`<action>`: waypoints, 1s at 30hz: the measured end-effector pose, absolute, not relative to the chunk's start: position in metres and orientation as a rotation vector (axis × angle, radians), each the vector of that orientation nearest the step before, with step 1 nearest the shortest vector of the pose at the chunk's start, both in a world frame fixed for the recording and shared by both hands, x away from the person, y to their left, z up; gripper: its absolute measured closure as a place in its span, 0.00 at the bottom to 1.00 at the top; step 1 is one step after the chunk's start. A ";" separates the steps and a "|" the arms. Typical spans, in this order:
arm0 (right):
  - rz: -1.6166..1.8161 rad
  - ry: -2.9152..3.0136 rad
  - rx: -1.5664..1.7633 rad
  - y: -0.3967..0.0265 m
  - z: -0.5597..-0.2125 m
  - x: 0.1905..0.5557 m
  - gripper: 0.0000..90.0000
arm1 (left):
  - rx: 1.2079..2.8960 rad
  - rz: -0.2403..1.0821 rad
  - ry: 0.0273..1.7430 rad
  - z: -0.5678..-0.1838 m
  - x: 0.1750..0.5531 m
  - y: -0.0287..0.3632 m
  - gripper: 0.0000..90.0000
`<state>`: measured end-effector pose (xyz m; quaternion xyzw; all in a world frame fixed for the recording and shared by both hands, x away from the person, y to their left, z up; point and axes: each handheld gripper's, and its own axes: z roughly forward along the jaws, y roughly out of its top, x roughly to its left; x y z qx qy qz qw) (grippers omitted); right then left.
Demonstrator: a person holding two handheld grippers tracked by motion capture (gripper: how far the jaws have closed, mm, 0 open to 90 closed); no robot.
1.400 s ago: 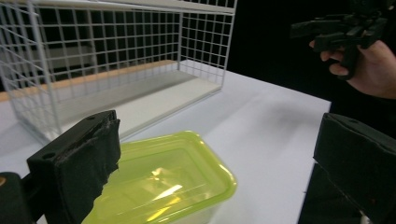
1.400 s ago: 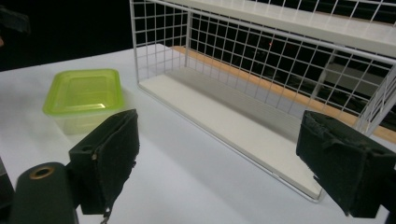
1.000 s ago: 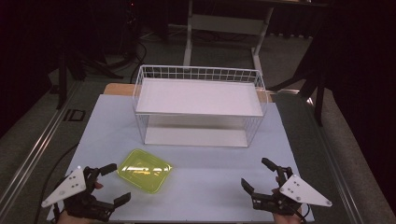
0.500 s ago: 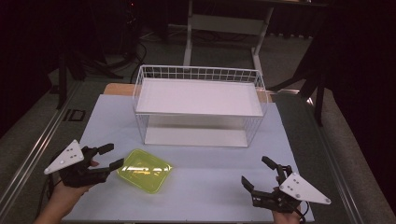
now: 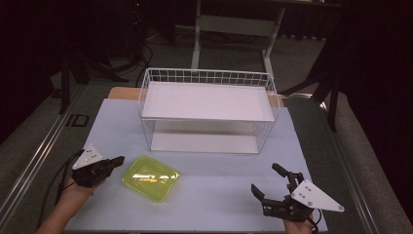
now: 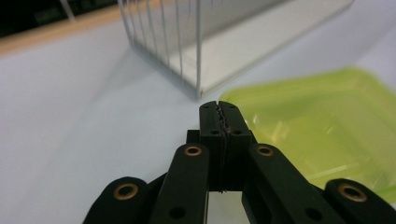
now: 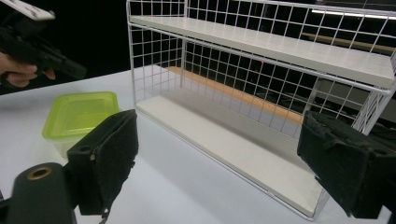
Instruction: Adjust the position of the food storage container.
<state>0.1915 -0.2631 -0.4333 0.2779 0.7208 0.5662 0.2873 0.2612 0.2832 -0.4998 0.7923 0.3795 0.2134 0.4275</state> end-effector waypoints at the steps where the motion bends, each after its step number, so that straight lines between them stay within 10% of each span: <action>1: 1.514 1.927 0.744 -0.263 -0.433 0.192 0.14 | 2.004 0.511 0.951 -0.503 0.263 0.284 1.00; 30: 1.525 1.931 0.749 -0.264 -0.434 0.193 0.14 | 2.178 0.262 0.909 -0.535 0.257 0.243 1.00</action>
